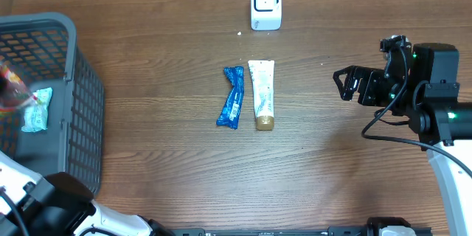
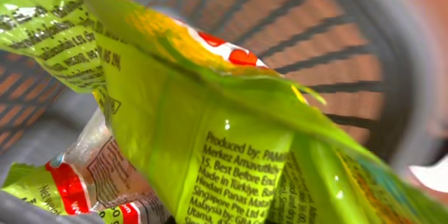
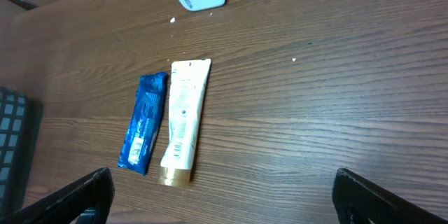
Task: Scan the item barcode
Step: 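Grasp the green snack bag and lift it from the basket, then place the green bag beside the blue snack and withdraw left gripper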
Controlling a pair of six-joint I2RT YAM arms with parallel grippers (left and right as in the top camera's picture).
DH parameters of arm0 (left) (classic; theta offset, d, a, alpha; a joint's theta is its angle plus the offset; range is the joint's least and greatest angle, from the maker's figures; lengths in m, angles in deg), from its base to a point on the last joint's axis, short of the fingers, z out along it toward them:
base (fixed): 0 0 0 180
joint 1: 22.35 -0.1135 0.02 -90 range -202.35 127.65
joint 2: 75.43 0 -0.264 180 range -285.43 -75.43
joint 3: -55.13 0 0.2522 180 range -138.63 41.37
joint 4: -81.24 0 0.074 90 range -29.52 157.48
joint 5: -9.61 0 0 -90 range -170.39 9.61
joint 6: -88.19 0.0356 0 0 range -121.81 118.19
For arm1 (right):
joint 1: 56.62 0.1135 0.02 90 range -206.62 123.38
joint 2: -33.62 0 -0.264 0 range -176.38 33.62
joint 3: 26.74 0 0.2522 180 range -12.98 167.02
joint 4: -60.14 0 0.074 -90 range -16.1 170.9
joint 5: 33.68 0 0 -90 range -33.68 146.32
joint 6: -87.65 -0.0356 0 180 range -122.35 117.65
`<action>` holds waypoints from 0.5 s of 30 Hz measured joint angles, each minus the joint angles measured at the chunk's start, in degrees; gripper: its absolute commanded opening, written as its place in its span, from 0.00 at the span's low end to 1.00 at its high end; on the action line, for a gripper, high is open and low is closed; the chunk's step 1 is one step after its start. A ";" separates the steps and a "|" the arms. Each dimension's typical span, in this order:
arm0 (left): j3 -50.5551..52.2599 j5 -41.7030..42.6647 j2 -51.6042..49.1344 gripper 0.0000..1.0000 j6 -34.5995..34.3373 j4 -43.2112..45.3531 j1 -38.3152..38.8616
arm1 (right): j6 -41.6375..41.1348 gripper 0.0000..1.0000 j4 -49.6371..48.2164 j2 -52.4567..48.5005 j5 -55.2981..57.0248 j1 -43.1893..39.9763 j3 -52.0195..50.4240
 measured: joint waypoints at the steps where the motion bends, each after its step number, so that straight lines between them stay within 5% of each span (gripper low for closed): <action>1: -2.03 1.33 0.13 0.04 0.28 -0.87 0.22 | -0.04 1.00 -0.13 0.00 0.00 0.00 0.00; 9: -8.09 10.47 4.33 0.04 1.92 -2.71 11.13 | -0.02 1.00 -0.74 0.00 0.00 0.00 0.00; 15: -8.44 7.76 6.32 0.04 2.16 -5.60 26.12 | -0.04 1.00 -0.70 0.00 -0.02 0.00 0.00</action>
